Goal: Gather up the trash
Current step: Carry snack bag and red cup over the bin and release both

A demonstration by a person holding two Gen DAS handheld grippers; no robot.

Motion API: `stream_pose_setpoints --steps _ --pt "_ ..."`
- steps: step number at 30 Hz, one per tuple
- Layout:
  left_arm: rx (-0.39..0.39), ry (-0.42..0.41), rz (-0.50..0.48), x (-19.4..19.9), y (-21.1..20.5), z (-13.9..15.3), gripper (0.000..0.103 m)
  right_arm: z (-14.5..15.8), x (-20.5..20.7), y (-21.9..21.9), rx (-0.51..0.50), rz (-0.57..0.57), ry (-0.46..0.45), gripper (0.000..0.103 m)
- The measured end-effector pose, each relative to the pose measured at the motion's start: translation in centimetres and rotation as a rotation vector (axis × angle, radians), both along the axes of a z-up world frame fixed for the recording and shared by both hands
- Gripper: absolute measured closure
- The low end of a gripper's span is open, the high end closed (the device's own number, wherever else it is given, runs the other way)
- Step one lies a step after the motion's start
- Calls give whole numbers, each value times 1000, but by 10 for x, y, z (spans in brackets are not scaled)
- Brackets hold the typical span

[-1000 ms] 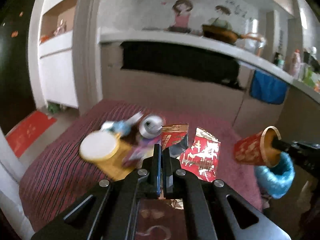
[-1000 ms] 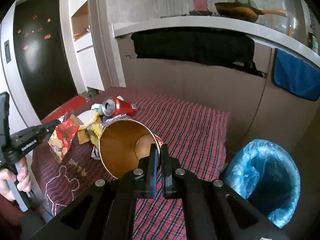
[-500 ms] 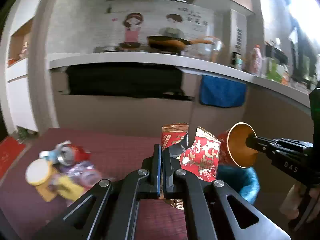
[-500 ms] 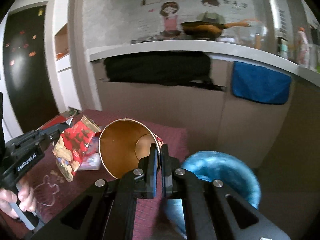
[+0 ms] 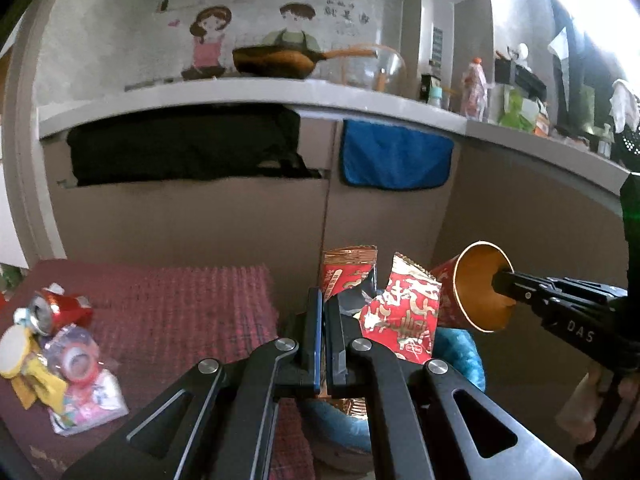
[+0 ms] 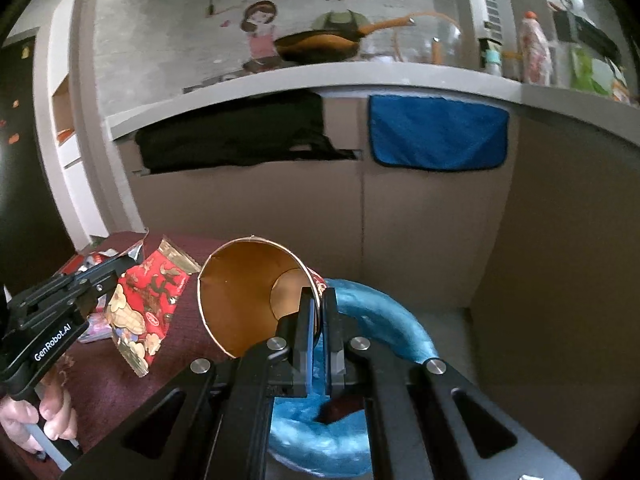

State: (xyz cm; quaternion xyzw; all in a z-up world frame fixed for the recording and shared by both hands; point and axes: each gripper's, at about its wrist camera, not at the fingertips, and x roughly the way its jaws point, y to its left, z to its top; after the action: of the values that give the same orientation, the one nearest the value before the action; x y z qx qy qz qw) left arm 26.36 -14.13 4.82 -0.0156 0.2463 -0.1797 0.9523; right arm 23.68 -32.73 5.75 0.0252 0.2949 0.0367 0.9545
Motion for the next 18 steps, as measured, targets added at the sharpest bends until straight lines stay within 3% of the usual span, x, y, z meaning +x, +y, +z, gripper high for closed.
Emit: stream_pose_setpoints --steps 18 --pt "23 144 -62 56 -51 -53 102 -60 35 -51 85 -96 144 101"
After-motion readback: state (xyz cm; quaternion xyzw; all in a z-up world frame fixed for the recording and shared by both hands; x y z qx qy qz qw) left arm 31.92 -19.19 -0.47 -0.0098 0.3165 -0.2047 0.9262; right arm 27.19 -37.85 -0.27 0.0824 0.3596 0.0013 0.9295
